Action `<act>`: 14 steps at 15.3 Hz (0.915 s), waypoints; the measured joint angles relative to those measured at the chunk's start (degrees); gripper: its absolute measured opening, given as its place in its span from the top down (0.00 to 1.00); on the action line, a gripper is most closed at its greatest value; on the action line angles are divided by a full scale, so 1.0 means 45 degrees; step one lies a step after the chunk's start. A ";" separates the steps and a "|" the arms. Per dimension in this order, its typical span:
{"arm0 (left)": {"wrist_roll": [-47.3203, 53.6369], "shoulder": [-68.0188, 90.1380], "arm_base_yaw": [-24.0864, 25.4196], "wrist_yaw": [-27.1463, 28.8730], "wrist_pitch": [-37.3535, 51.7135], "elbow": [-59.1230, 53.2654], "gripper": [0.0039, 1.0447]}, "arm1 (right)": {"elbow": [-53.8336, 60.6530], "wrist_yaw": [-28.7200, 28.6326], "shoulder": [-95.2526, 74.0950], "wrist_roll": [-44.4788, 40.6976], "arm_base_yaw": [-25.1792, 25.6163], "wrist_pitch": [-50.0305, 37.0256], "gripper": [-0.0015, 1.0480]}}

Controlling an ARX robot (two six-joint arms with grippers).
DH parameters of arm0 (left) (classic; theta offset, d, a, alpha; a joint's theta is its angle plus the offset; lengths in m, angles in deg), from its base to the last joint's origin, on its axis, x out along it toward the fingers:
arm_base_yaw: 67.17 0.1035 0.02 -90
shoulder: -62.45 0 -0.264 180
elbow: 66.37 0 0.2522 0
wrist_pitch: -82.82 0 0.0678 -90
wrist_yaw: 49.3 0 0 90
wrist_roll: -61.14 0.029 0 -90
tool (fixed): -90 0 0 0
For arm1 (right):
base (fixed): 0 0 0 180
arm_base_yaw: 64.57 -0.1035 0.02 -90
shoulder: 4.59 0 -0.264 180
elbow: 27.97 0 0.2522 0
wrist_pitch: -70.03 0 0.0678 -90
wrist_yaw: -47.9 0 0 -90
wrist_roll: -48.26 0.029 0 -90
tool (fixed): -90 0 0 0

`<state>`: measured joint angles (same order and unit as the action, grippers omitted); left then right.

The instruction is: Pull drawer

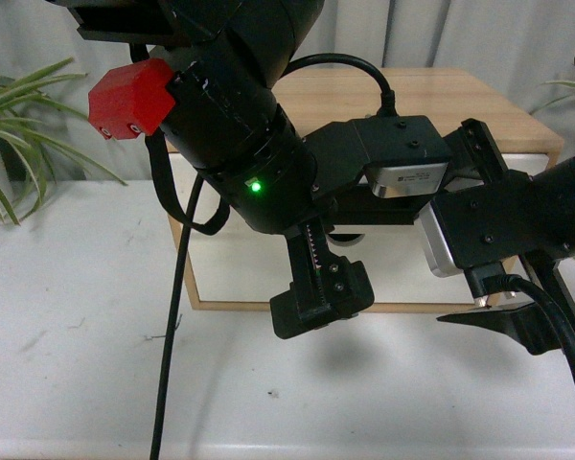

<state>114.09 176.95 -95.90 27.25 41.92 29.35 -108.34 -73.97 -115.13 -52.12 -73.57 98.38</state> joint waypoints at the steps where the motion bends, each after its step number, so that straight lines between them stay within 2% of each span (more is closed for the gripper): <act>1: -0.0005 0.0000 0.0000 0.0005 0.0000 -0.0005 0.06 | 0.0000 0.0005 0.0000 0.0000 0.0000 0.0005 0.06; 6: 0.0019 -0.0010 -0.0034 -0.0005 0.0272 -0.0359 0.06 | 0.0301 0.0136 0.0282 0.0005 0.0000 0.0117 0.06; 14: -0.0330 -0.1923 -0.0690 0.0121 0.0758 -0.2929 0.06 | 0.3580 0.0733 0.2783 0.0345 -0.0515 -0.0729 0.06</act>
<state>112.60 168.30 -99.00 27.80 45.33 16.17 -92.24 -70.67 -102.61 -50.56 -75.89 95.11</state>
